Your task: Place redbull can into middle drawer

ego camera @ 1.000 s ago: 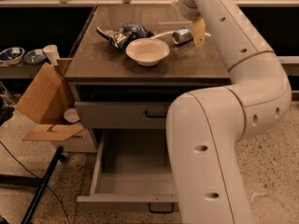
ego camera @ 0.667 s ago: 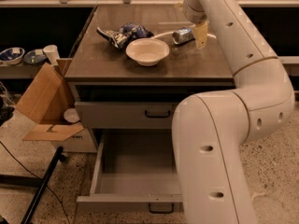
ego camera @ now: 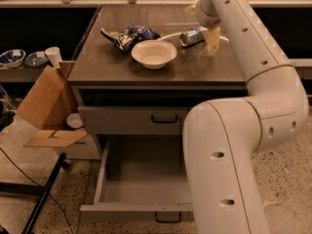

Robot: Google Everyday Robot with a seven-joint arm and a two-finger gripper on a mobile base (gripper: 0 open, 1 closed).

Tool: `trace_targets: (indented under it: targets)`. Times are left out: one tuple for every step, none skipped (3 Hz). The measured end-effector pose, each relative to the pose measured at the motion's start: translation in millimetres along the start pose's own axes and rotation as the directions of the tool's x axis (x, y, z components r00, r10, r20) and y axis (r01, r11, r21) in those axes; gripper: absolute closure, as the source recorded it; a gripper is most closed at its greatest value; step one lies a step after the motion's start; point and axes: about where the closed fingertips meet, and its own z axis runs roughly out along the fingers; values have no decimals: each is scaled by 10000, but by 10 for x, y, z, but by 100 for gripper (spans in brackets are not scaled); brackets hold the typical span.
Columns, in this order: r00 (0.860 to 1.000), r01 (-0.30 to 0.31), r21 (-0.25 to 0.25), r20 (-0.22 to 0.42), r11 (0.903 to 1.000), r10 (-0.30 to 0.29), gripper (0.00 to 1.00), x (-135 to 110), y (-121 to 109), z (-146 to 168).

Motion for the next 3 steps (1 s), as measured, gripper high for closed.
trace_targets:
  targets:
    - [9996,218,-251,-193,9994,-223,12,46,45,-40]
    - [9974,452,-551,-531,9975,-481,16,83,58,-127]
    - [9816,1208,-1144,-1339,9861,-1358,17,23,-61,-207]
